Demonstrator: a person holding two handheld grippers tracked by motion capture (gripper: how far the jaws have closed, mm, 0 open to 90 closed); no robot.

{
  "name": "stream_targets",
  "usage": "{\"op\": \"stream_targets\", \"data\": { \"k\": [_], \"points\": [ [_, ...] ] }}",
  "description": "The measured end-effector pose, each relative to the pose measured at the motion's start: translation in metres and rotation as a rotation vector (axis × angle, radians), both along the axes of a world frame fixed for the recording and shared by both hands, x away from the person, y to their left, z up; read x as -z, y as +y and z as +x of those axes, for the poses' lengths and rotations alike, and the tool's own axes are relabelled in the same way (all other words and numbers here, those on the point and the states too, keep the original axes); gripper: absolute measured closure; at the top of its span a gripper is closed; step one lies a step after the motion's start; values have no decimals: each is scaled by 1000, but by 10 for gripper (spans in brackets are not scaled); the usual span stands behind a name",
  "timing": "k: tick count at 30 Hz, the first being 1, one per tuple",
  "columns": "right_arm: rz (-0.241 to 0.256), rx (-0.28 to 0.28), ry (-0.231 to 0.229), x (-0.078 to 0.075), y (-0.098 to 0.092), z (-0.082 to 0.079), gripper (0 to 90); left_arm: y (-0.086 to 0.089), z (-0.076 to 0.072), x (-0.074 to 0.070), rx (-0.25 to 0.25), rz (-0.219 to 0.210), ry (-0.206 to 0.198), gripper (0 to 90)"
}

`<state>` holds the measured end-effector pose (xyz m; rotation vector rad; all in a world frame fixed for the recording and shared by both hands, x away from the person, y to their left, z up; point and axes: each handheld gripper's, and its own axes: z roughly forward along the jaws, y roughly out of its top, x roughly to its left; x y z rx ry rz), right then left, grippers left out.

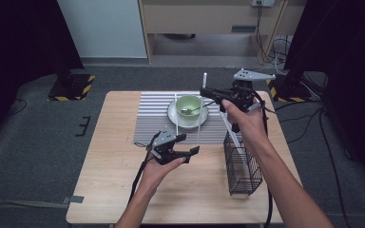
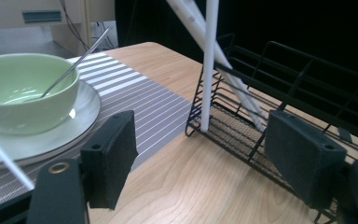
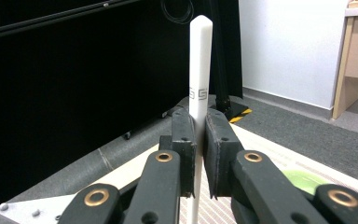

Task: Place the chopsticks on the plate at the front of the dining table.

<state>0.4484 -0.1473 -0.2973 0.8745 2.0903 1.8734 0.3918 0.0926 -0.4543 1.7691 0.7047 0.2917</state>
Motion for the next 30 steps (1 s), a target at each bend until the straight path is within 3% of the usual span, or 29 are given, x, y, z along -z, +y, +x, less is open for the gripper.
{"op": "stream_targets", "data": {
  "k": [6, 11, 22, 30],
  "points": [
    [5, -13, 15, -5, -2, -5, 839, -7, 1, -8, 19, -34, -14, 329],
    [15, -27, 28, -5, -2, -5, 839, -6, 5, -7, 30, -68, 31, 438],
    [26, -42, 56, -5, 3, -2, 839, -7, 4, -10, 56, -109, 55, 716],
    [6, -60, 59, -11, 7, -3, 839, -4, 3, -12, 59, -98, 67, 803]
  ]
}}
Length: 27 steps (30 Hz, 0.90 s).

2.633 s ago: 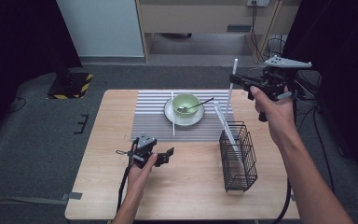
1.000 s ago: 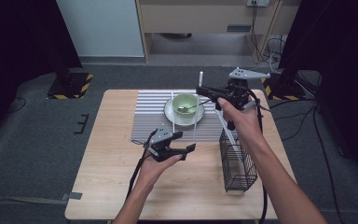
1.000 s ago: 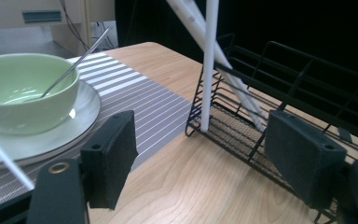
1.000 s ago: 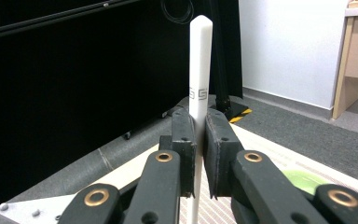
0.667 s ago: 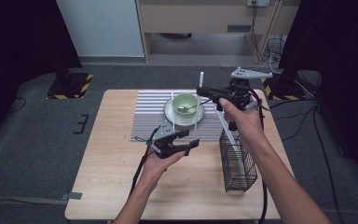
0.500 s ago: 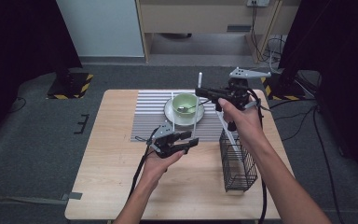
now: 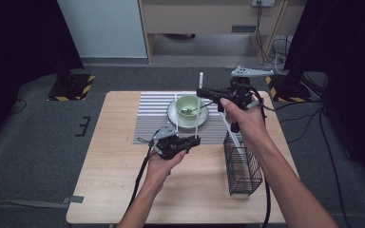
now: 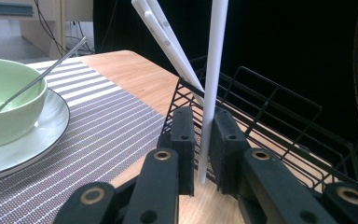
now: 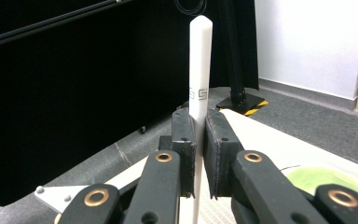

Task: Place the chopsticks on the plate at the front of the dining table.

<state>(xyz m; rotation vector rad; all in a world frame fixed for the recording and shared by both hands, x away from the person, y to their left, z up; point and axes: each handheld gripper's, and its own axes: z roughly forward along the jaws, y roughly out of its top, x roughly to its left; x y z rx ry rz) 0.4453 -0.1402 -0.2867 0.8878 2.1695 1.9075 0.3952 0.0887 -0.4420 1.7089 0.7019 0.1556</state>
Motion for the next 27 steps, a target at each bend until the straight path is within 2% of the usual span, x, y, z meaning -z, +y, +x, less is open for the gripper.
{"op": "stream_targets", "data": {
  "k": [4, 12, 21, 24, 27],
  "points": [
    [-3, -6, 8, 1, 2, 0, 838, 1, -1, 0, 4, -2, 5, 803],
    [5, -12, 15, 2, 5, 2, 838, -1, -2, 1, 23, 22, 6, 856],
    [-7, -12, 11, 3, 7, 2, 832, -2, -5, 3, -2, 25, -11, 861],
    [-15, -2, 8, 3, 8, 2, 744, -2, -5, 5, -14, 40, -17, 863],
    [-24, 7, -4, 4, 8, 2, 657, -3, -5, 6, -20, 35, -25, 864]
  ]
}}
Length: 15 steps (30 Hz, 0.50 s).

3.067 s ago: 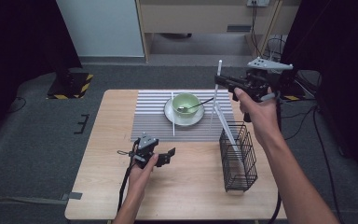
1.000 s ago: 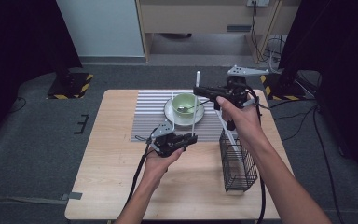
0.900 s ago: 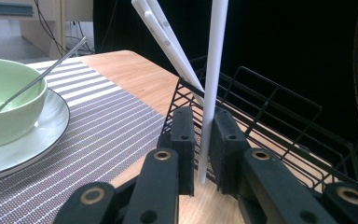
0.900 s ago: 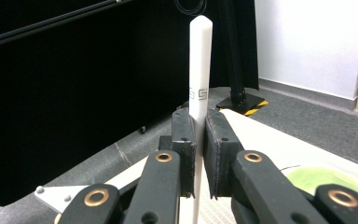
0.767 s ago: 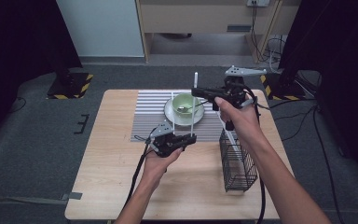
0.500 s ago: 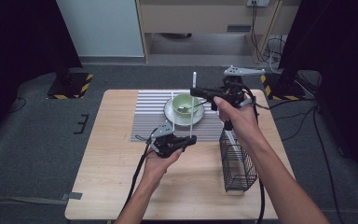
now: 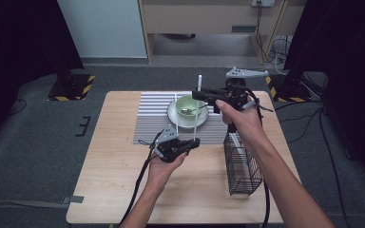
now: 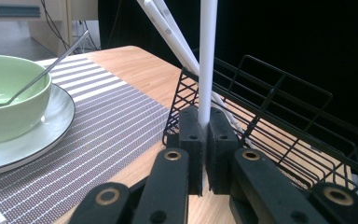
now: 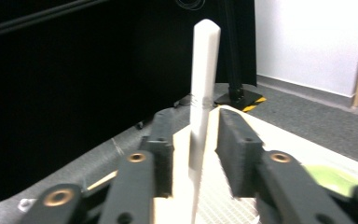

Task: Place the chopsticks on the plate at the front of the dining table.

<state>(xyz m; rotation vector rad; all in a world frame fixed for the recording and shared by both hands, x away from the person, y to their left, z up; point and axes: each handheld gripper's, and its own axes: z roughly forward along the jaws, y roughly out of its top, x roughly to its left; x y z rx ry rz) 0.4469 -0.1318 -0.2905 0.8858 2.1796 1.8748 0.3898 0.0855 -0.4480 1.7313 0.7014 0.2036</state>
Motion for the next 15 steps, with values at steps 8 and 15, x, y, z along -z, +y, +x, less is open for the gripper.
{"op": "stream_targets", "data": {
  "k": [8, 15],
  "points": [
    [-39, 66, -41, 2, -10, -5, 350, 6, 3, -2, -75, -14, -1, 863],
    [-64, 201, -56, 15, -47, -5, 213, 16, 5, -3, -141, -10, -5, 864]
  ]
}}
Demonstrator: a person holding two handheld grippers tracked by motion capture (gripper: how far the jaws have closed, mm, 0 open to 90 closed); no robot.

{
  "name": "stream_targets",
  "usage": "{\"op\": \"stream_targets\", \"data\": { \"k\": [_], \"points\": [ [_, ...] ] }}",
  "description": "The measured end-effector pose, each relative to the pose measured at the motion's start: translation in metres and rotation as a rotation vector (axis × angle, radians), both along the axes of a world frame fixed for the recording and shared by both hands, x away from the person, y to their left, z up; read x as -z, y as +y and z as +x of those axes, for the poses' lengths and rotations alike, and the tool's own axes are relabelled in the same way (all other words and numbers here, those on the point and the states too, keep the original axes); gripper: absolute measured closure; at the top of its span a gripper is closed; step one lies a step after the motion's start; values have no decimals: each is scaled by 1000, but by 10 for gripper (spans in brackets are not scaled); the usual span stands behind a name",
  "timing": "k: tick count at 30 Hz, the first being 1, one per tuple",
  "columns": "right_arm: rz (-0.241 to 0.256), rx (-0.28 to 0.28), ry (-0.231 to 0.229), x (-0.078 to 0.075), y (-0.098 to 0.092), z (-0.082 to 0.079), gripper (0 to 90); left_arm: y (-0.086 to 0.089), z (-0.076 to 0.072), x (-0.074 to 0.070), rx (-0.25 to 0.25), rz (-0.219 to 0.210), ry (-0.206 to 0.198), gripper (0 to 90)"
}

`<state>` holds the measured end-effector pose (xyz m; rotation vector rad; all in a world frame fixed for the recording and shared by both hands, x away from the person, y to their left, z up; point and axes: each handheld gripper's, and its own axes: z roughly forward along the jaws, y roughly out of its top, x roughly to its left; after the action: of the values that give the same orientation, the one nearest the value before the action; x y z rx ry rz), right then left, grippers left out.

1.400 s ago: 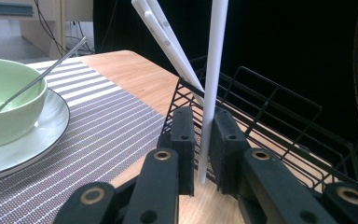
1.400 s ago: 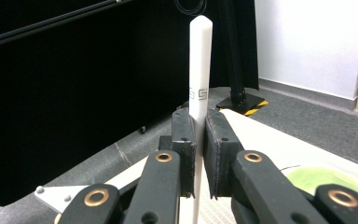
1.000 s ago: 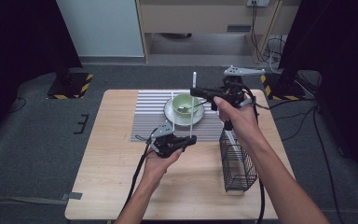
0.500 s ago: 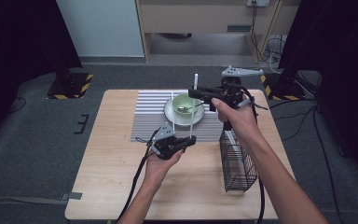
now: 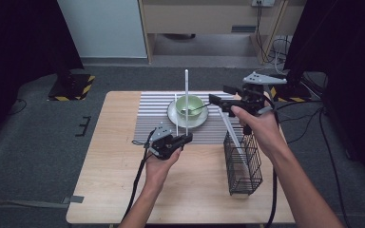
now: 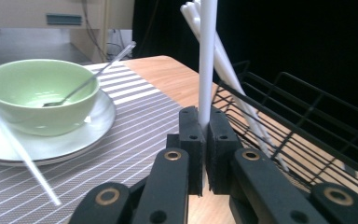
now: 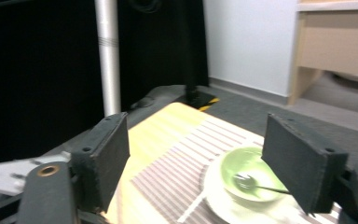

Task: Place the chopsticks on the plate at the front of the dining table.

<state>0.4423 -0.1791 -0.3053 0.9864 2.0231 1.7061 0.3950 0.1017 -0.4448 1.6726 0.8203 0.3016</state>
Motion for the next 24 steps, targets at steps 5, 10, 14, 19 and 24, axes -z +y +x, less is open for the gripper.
{"op": "stream_targets", "data": {
  "k": [5, 10, 14, 19, 24],
  "points": [
    [-21, 69, -8, 10, -27, 0, 177, 5, 2, -5, -12, 29, -13, 864],
    [-35, 168, 5, 25, -58, 1, 138, 10, 4, -7, -41, 29, -10, 864],
    [-74, 250, 25, 44, -79, 6, 137, 14, 5, -6, -57, 34, -8, 864],
    [-60, 316, 52, 62, -102, 10, 132, 16, 5, -7, -71, 47, -16, 863],
    [-67, 373, 88, 85, -123, 9, 127, 19, 5, -6, -90, 52, -17, 864]
  ]
}}
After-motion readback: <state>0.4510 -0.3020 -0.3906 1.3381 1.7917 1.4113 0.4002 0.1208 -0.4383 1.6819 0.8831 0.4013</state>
